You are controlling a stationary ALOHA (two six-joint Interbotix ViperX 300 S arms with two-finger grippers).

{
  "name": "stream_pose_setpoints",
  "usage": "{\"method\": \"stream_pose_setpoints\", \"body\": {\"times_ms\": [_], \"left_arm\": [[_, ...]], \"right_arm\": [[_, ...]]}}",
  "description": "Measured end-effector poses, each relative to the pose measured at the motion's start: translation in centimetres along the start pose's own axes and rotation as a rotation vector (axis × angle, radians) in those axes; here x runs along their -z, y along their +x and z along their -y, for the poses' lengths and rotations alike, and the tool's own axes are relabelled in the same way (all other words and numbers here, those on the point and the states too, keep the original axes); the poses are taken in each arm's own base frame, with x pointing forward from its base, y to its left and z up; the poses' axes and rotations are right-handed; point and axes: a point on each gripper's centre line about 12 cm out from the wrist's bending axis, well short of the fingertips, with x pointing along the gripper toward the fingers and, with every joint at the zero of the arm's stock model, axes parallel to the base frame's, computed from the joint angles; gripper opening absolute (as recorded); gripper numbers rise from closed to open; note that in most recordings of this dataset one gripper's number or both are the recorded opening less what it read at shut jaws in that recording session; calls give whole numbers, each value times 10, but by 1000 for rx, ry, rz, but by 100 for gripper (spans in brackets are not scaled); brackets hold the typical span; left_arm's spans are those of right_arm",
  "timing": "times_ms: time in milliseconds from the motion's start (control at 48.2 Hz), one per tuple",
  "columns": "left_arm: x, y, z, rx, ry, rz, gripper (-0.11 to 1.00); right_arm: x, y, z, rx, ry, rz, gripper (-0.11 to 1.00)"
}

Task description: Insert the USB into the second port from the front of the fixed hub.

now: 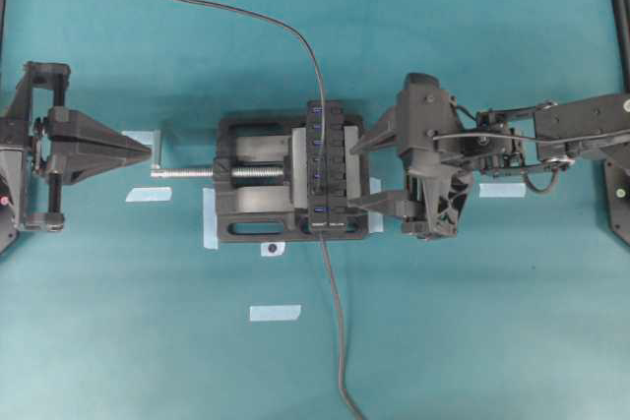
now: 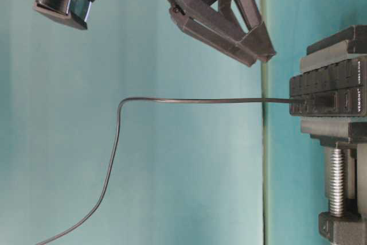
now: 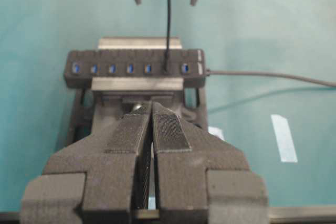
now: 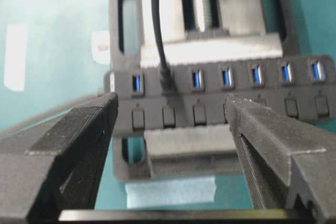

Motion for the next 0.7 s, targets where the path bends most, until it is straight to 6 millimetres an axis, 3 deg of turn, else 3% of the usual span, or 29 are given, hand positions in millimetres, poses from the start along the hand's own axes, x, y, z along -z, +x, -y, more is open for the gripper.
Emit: {"method": "stream_pose_setpoints", "body": {"times_ms": [705], "left_arm": [[-1,0,0,0,0,3,0]], "right_arm": [[-1,0,0,0,-1,9,86]]}}
